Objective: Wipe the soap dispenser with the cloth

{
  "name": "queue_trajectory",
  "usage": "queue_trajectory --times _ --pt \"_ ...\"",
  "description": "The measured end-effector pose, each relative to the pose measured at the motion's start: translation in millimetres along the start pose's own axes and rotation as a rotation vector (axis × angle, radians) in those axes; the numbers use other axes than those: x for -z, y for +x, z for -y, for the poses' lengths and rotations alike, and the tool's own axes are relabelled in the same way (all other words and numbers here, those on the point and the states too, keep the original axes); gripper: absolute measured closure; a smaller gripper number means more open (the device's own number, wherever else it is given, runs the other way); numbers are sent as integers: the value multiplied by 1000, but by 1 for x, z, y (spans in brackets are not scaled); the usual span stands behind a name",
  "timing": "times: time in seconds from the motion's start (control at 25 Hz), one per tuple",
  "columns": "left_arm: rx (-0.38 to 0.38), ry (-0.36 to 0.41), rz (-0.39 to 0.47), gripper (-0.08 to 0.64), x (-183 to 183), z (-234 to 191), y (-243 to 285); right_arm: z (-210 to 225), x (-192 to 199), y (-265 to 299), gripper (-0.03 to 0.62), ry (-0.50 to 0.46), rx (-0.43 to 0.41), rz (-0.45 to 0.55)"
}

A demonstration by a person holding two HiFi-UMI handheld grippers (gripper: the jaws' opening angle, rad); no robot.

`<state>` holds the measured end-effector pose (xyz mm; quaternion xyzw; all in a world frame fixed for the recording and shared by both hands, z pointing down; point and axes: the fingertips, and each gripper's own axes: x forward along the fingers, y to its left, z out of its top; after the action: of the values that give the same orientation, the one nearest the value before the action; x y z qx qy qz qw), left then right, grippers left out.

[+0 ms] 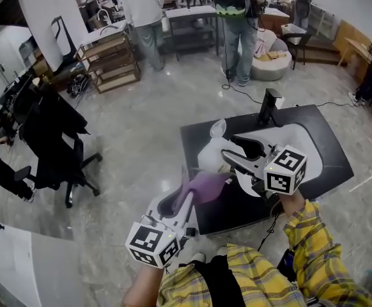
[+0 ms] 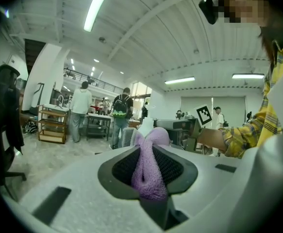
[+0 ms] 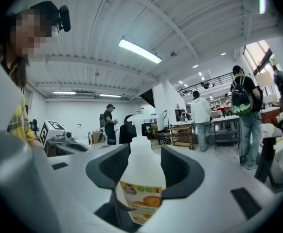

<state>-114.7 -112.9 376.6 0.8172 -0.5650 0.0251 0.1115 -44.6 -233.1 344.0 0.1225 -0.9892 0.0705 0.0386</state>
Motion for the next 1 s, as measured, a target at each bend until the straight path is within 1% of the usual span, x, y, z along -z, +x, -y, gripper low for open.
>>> queue_trajectory --times 0.24,0.44,0.56,0.72,0.84,1.0 --pt "-29 -19 -4 494 5 0 -4 -9 -4 18 397 -78 -181 -45" --pt "-47 -21 -8 494 6 0 -5 -7 -1 29 397 -107 -306 -84" --pt "-57 -19 -13 494 6 2 -1 -5 -3 31 397 -114 -381 -89" --pt "-72 -21 -14 494 7 -1 -1 -14 -3 37 390 -120 -486 -120" --pt "-78 -23 -15 494 6 -2 -1 -18 2 42 390 -168 -522 -169" --pt "-82 -32 -12 494 9 -1 2 -16 4 43 391 -180 -536 -165"
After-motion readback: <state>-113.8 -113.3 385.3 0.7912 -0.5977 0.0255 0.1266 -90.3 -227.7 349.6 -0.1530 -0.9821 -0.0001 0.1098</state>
